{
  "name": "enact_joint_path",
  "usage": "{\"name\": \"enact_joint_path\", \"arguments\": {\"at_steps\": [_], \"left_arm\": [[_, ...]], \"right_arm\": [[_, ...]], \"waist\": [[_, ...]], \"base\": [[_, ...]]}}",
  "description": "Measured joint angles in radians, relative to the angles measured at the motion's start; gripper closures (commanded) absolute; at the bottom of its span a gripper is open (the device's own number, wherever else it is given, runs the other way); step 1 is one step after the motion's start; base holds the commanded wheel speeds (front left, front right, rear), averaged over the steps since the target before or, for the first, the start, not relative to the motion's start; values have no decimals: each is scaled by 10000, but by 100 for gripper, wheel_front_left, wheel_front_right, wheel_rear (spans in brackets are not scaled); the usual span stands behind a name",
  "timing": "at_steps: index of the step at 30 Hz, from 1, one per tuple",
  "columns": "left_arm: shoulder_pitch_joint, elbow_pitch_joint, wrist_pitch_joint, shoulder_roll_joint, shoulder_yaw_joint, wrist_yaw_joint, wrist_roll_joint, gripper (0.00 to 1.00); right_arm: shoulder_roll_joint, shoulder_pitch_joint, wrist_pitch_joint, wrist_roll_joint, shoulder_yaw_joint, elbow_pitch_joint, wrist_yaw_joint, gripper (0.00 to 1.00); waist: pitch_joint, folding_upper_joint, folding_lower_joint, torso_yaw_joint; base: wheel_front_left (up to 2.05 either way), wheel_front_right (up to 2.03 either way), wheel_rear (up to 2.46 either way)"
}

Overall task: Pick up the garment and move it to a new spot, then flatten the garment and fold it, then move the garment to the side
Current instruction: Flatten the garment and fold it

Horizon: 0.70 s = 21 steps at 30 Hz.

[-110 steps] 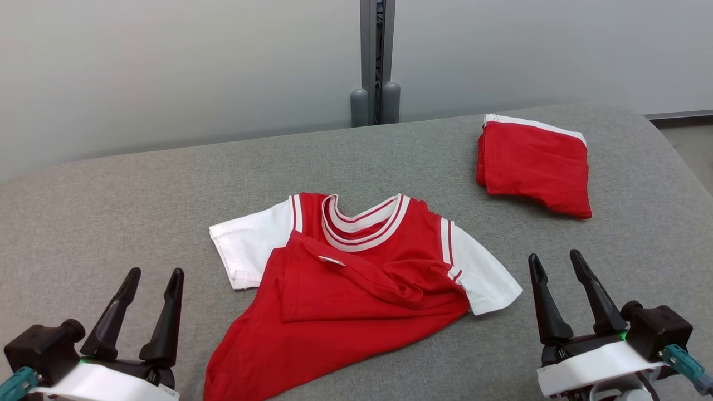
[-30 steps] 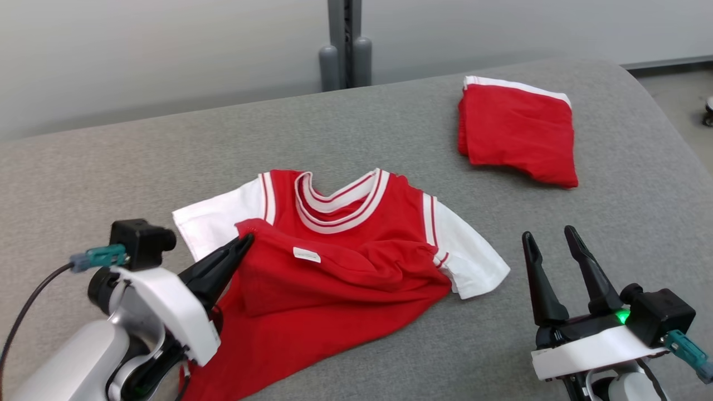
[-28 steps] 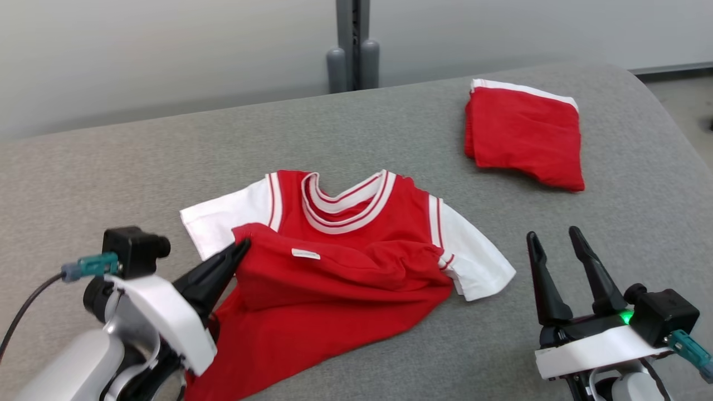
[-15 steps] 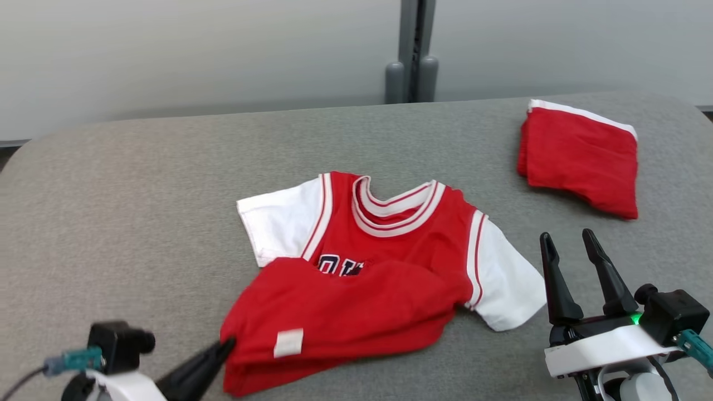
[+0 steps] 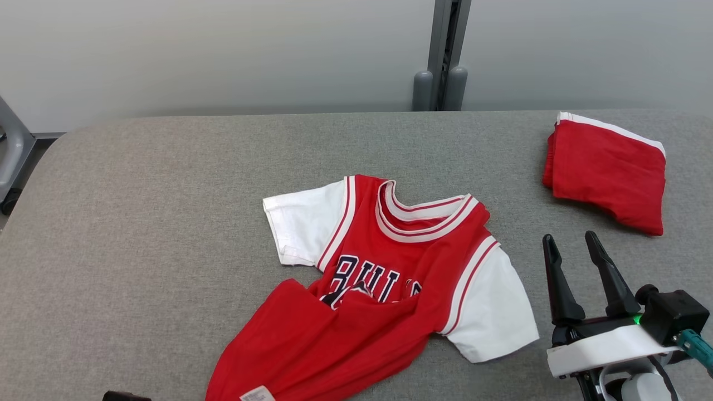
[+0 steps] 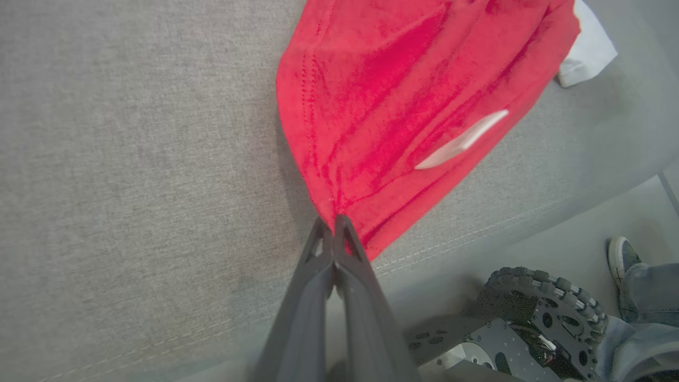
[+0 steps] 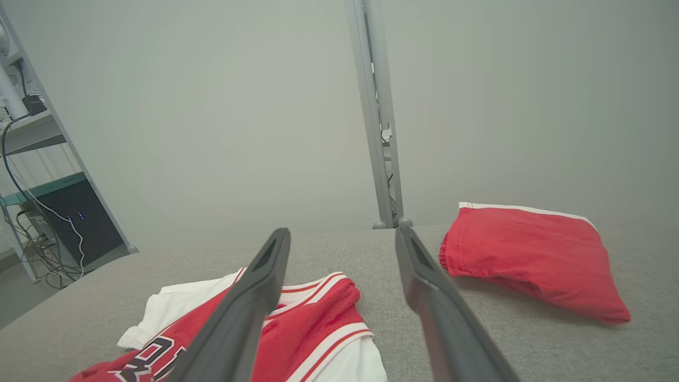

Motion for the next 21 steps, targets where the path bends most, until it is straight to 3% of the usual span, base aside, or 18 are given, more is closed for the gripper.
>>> {"name": "enact_joint_path", "arguments": {"at_steps": [8,9,10,11,12,15,21], "left_arm": [[-6,1099,230,-453,-385,-274,2,100],[-28,1103,198,-506,-385,-336,-36,95],[-48,1106,180,-535,-380,-372,-56,69],[-62,1122,157,-554,-372,-385,-56,27],[-76,1131,142,-570,-355,-414,-58,0],[-209,1055,-115,-502,-176,-341,-2,0],[-477,514,-1273,-385,727,293,291,0]], "right_arm": [[-2,-1,0,-65,10,15,-2,0],[0,1,0,-71,10,15,-2,0],[0,2,0,-71,12,15,0,0],[-2,2,0,-71,17,19,0,0],[0,3,0,-71,23,21,-2,0],[-2,4,0,-73,23,19,0,0],[-2,14,0,-121,-19,15,0,0]], "waist": [[56,0,0,-62],[62,0,0,-65],[70,0,0,-70],[77,0,0,-76],[78,0,0,-84],[82,0,0,-98],[85,0,0,-49]], "base": [[0,0,0],[0,0,0],[0,0,0],[0,0,0],[0,0,0],[0,0,0],[0,0,0]]}}
